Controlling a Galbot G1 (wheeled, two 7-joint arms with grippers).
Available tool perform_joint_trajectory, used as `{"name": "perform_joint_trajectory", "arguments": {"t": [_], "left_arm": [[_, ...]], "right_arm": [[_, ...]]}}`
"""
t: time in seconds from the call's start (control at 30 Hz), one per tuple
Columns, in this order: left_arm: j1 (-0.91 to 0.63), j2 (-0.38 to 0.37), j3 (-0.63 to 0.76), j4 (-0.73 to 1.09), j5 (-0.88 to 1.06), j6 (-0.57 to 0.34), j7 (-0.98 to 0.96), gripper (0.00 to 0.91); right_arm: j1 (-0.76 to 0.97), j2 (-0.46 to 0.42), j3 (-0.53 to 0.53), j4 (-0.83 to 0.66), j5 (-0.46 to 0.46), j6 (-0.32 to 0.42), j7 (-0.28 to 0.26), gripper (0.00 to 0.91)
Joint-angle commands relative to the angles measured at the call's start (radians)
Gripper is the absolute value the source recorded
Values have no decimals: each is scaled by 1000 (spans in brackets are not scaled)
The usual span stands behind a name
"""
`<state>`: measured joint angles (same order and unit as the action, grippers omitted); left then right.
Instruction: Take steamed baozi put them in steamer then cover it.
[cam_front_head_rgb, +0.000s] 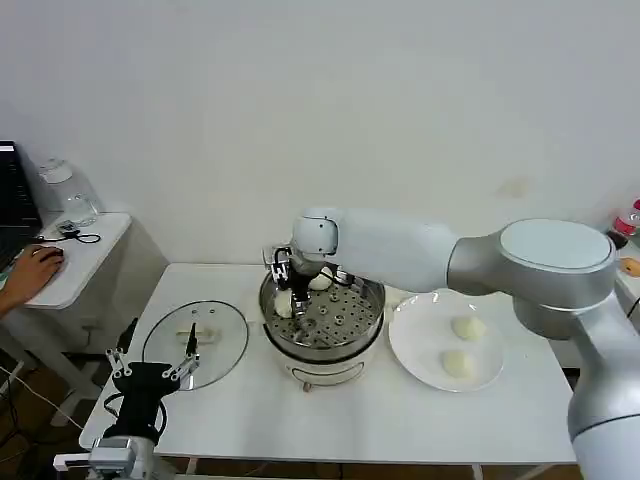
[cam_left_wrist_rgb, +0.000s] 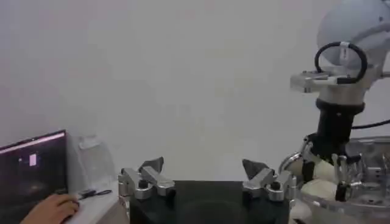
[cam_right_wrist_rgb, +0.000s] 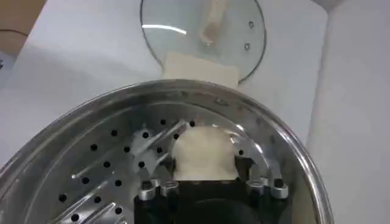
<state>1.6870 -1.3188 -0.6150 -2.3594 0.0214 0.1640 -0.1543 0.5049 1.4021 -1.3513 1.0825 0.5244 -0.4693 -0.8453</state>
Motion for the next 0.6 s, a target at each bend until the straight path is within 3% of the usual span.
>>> {"name": "perform_joint_trajectory", "arguments": {"t": [0.03,0.2,0.4,0.5,0.6], "left_arm": [[-2,13,10,-19,-4,7,1,907],[-3,39,16,-18,-13,9,6,907],[-2,44,41,-12,-8,9,6,907],[5,39,49,-9,4,7,7,907],[11,37,49,-7,15,5,8,907]], "right_arm": [[238,-242,-37,230,11,21,-27,907],[419,-507,-128,431,-29,102,-93,907],[444,-799,-188,549,-210,194,-159,907],[351,-941,-129,578,-315,256,-190,907],[199,-1015,-12,573,-424,325,-208,907]]}}
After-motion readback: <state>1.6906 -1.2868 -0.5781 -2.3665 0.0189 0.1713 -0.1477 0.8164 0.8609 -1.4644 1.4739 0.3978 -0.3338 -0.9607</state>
